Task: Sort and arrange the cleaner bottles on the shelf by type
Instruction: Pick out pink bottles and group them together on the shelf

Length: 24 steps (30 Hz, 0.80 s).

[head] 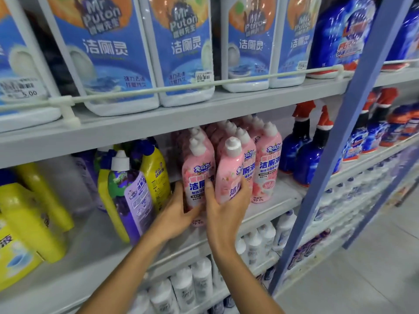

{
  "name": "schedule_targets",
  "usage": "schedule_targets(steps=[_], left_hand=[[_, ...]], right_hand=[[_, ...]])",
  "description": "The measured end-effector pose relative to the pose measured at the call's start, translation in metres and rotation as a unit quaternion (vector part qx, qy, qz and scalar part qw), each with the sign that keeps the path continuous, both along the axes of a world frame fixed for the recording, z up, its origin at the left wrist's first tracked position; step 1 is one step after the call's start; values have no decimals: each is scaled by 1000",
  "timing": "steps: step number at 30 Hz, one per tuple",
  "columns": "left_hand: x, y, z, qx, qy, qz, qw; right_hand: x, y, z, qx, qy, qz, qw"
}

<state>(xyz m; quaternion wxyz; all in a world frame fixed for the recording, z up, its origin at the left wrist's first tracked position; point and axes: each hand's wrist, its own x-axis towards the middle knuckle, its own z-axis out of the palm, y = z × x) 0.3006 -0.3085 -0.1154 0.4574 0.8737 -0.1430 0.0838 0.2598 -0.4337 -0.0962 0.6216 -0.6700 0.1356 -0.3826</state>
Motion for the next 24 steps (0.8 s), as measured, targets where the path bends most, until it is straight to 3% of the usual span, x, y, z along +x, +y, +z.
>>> schedule_targets(steps=[6, 12, 17, 24], left_hand=[[-3, 3, -21, -124, 9, 7, 992], [-1, 1, -24, -132, -18, 16, 991], [5, 5, -28, -117, -26, 21, 993], [2, 1, -24, -111, -13, 23, 993]], right_hand=[[16, 17, -5, -11, 15, -75, 997], [18, 27, -15, -27, 27, -108, 993], [17, 28, -21, -41, 31, -93, 994], [-5, 0, -22, -90, 23, 5, 996]])
